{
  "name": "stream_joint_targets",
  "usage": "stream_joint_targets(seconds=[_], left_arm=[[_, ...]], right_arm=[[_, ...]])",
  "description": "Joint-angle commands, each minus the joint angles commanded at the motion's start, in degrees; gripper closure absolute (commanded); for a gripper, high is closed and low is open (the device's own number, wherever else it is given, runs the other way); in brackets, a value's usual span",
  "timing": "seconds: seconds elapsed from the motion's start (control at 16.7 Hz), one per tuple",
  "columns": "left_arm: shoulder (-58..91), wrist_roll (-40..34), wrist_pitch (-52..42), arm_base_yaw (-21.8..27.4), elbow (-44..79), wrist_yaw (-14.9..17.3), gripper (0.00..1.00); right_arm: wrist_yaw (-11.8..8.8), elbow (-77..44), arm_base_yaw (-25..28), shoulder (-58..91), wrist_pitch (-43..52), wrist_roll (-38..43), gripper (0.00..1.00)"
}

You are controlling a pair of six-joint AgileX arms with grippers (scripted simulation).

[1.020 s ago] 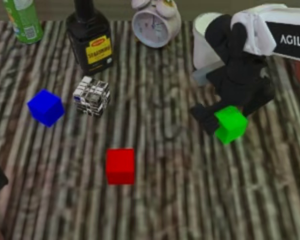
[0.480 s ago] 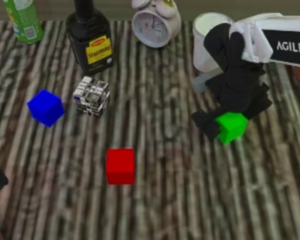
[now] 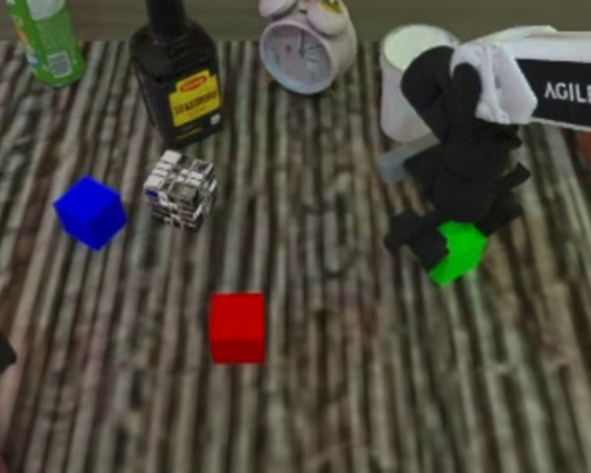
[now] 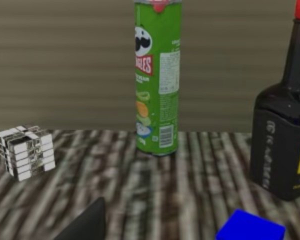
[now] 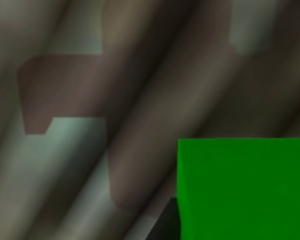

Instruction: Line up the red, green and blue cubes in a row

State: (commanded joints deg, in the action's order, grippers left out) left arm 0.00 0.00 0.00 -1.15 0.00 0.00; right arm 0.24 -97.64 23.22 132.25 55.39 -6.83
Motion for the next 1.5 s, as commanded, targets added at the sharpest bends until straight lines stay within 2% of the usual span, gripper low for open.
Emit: stream_joint_targets(seconds=[0.12,0.18,0.72,1.14,1.5], left_arm=[[0.00,0.00,0.00,0.00,0.00,0.00,0.00],[0.00,0.00,0.00,0.00,0.00,0.00,0.00],[0.00,0.00,0.00,0.00,0.00,0.00,0.00],[0.00,0.00,0.00,0.00,0.00,0.00,0.00],[0.00,0.00,0.00,0.00,0.00,0.00,0.00]], right_arm=[[0.00,0.00,0.00,0.00,0.00,0.00,0.98],[0.00,0.00,0.00,0.00,0.00,0.00,1.00],[0.04,-0.22,-0.12,-0.18,0.23,0.02,1.00],[0.00,-8.59,0.29,-3.61,12.45,-0.04,1.00],[-0.02,-9.38,0.12,-4.02,13.46,0.15,1.00]])
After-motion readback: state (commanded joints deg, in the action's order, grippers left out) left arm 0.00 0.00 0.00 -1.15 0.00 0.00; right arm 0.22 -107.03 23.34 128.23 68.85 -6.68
